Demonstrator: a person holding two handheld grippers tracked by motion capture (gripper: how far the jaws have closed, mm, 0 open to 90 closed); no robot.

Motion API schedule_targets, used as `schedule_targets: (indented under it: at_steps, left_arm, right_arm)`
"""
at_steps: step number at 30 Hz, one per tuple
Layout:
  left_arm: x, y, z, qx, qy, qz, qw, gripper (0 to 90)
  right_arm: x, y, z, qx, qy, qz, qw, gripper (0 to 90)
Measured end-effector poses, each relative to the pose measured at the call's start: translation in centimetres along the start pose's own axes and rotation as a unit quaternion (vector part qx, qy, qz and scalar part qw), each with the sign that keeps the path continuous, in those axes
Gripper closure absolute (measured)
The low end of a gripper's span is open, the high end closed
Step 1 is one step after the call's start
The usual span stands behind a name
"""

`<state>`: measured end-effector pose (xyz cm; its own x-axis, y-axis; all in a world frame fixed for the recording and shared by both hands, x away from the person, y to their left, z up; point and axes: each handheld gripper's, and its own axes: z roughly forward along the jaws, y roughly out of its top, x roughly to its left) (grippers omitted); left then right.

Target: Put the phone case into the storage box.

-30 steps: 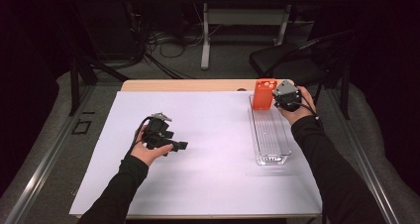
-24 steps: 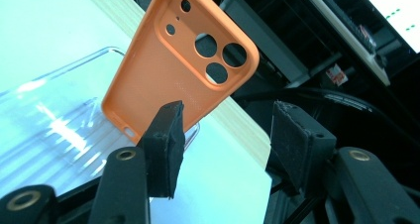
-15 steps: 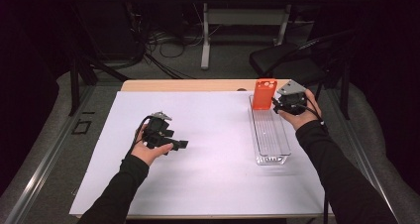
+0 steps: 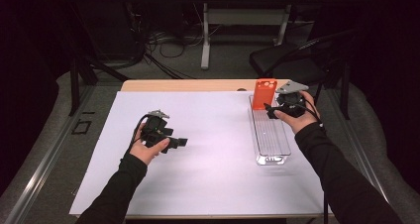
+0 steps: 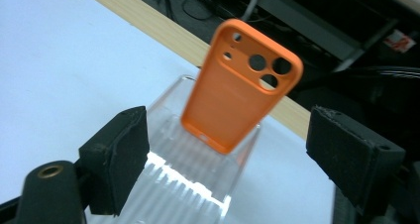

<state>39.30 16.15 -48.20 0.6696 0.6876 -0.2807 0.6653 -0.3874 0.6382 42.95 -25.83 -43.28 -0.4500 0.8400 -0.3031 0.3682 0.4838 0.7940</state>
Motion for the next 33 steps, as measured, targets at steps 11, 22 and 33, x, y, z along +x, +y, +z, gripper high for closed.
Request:
schedule_targets:
  at_steps: [11,22,33]
  left_arm:
    - [0.0,0.1,-0.3,-0.006,-0.009,0.007,0.9999,18.3]
    - [-0.4,-0.1,-1.3,-0.025,-0.004,0.012,0.9996,16.2]
    - [-1.0,-0.6,-2.3,-0.034,-0.005,0.024,0.9991,15.4]
  right_arm:
    - [1.8,0.7,-1.4,-0.001,0.064,0.036,0.9973,14.2]
    - [3.7,0.7,-2.4,-0.004,0.111,0.057,0.9921,3.1]
    - [5.0,0.1,-3.5,-0.01,0.137,0.061,0.9887,0.0]
